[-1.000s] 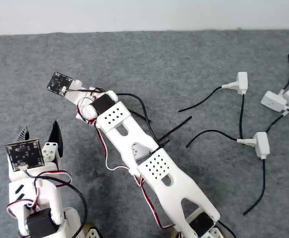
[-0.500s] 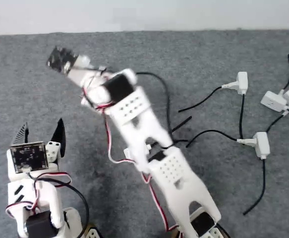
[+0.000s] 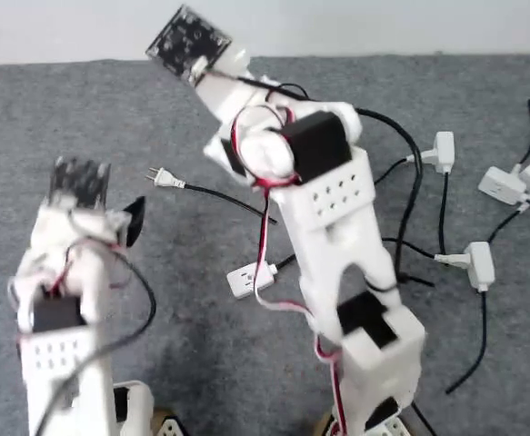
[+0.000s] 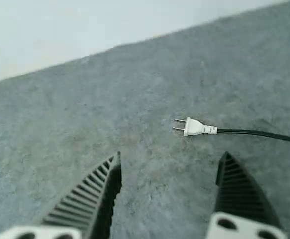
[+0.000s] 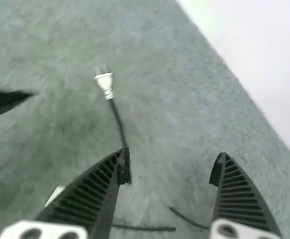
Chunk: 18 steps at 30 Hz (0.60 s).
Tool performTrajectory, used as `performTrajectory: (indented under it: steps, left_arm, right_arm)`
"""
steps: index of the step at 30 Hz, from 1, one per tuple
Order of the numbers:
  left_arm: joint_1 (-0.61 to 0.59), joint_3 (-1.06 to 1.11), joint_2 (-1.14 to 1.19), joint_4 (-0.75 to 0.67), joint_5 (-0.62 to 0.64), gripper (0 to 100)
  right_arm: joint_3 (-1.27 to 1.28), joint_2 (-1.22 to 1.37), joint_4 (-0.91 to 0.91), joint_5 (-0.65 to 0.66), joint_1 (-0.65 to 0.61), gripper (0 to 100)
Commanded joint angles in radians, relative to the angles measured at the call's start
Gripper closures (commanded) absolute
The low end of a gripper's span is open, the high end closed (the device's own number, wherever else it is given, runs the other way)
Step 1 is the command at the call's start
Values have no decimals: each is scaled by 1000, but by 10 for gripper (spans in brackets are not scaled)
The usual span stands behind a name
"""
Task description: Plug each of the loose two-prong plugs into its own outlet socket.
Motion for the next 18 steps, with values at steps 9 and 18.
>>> performTrajectory:
  steps: [9, 18]
  left_arm:
    - [57, -849, 845, 278, -408, 699]
    - [74, -1342, 1297, 532, -729, 698]
  right_arm:
    - [752, -748, 41, 193, 99, 731]
    - [1349, -1265, 35, 242, 159, 730]
